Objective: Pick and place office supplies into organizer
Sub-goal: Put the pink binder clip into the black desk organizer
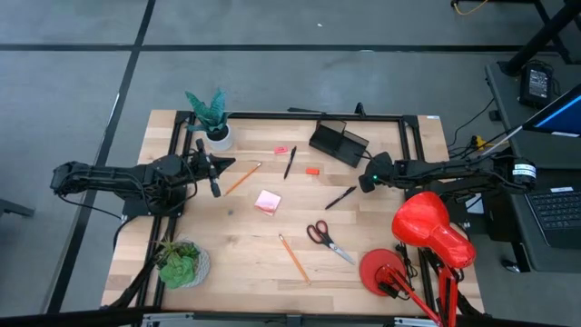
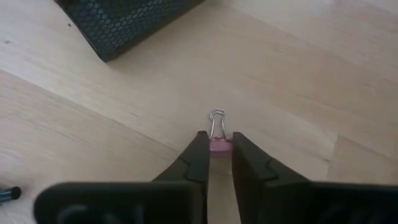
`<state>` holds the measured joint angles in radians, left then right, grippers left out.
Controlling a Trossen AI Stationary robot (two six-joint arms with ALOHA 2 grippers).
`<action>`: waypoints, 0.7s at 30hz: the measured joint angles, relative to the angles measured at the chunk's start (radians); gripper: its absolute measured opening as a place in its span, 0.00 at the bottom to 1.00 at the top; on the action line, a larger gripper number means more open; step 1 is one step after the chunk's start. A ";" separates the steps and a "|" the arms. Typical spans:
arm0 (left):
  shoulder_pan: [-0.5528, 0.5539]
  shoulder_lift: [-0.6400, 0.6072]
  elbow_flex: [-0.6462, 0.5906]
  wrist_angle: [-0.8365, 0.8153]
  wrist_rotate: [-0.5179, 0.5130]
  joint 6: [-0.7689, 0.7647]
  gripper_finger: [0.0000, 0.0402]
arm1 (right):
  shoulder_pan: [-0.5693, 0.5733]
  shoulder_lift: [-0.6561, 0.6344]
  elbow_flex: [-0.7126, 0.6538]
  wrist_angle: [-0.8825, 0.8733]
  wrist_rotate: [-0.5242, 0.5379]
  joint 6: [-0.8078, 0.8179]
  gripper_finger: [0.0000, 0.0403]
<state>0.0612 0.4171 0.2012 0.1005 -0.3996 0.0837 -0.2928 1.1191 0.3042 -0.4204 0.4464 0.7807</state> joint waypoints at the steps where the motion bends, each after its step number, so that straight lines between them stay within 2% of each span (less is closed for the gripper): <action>1: 0.000 0.000 0.000 0.000 0.000 0.000 0.01 | 0.000 0.000 0.000 0.001 0.000 0.000 0.09; 7: 0.000 0.000 0.000 0.000 0.000 0.000 0.01 | 0.000 0.000 0.000 0.007 -0.004 0.000 0.12; 21: 0.000 0.000 0.000 0.000 0.000 0.000 0.01 | 0.000 0.000 0.000 0.018 -0.018 -0.001 0.11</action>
<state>0.0611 0.4170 0.2012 0.1005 -0.3996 0.0837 -0.2928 1.1187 0.3042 -0.4025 0.4284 0.7794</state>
